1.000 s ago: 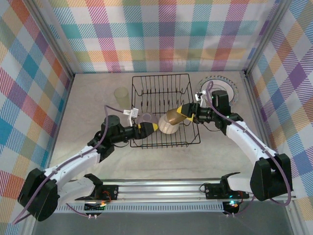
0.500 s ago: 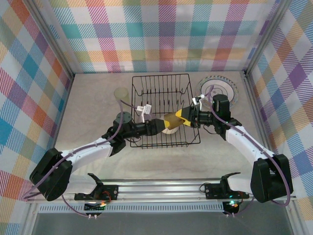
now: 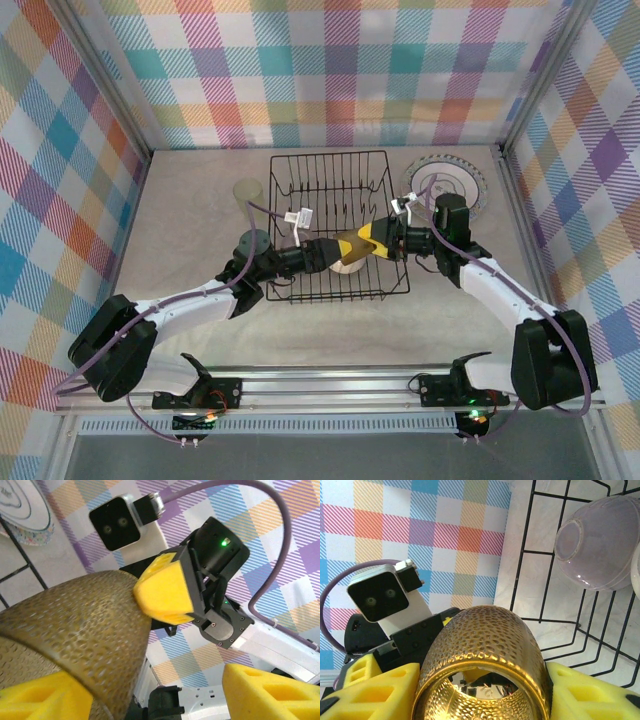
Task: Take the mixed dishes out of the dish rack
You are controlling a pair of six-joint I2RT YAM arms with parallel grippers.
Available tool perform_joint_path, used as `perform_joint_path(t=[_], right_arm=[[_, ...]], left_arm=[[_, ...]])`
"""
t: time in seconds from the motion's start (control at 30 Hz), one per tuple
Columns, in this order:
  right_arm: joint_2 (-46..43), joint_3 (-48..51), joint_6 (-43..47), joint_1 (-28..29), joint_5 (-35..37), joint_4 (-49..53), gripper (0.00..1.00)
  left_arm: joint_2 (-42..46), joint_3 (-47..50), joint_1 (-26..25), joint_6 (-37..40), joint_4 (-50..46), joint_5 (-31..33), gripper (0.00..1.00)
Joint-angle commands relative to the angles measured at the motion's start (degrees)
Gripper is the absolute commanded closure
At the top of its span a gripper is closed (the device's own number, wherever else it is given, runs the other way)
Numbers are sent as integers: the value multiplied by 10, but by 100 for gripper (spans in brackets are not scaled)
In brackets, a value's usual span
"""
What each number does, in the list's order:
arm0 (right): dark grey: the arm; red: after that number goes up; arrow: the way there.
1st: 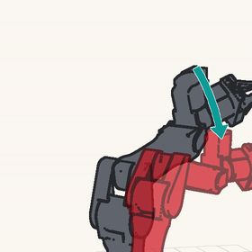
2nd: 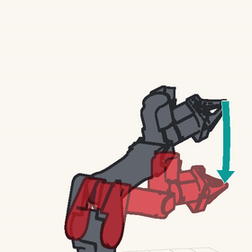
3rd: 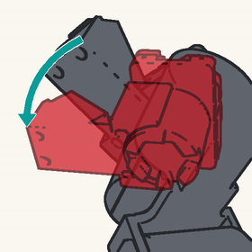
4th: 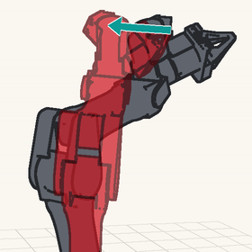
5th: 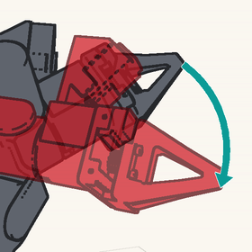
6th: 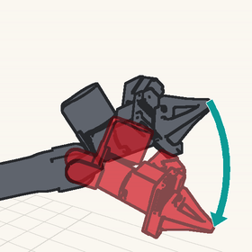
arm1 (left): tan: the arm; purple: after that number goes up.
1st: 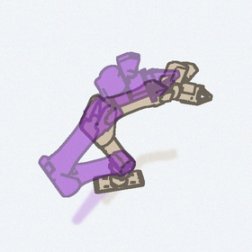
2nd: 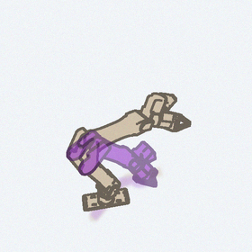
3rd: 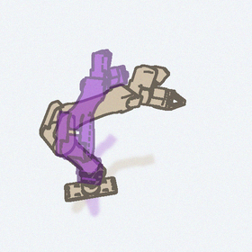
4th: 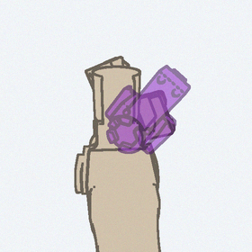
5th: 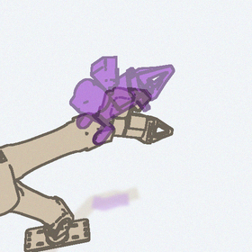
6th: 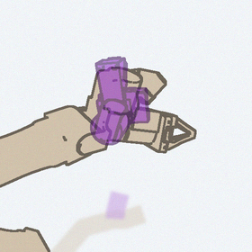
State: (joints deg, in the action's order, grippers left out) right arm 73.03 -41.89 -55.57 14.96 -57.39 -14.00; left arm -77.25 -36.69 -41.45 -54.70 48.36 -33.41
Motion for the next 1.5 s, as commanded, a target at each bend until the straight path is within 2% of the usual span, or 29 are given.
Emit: perform_joint_path(t=[0.0,0.17,0.33,0.4,0.47,0.5,0.53,0.63,0.73,0.77,0.83,0.87,1.0,1.2,1.33,1.47], right_arm=[[7,7,-12,-4,-21,-39,67],[16,10,-22,-4,-24,-56,67],[24,15,-39,-3,-30,-83,67],[24,16,-43,-4,-34,-92,67],[23,17,-48,-4,-37,-99,67],[22,18,-50,-4,-39,-105,66],[20,19,-52,-4,-40,-109,66],[14,20,-51,-4,-41,-113,63],[8,24,-49,-4,-44,-120,53],[6,26,-49,-4,-46,-125,45],[0,28,-45,-4,-49,-129,9],[-4,29,-43,-4,-48,-128,1],[-42,35,-17,-4,-26,-117,1],[-160,25,107,-3,74,31,1],[-207,20,168,-2,123,112,1],[-225,24,197,0,137,140,1]], left_arm=[[2,-1,-10,-10,67,13,37],[1,7,-20,-16,84,23,47],[-8,2,-30,-19,91,30,61],[-13,-5,-34,-19,93,27,71],[-18,-9,-38,-20,95,27,86],[-21,-11,-41,-21,96,27,98],[-24,-12,-42,-22,100,28,100],[-32,-12,-45,-26,112,29,100],[-34,-9,-46,-28,118,32,100],[-33,-8,-46,-28,119,33,100],[-33,-5,-46,-27,120,35,100],[-32,-4,-46,-26,120,36,100],[-27,-6,-46,-20,109,41,100],[9,-17,-46,24,20,62,100],[60,-38,-47,85,-110,99,100],[117,-88,-47,172,-301,153,100]])
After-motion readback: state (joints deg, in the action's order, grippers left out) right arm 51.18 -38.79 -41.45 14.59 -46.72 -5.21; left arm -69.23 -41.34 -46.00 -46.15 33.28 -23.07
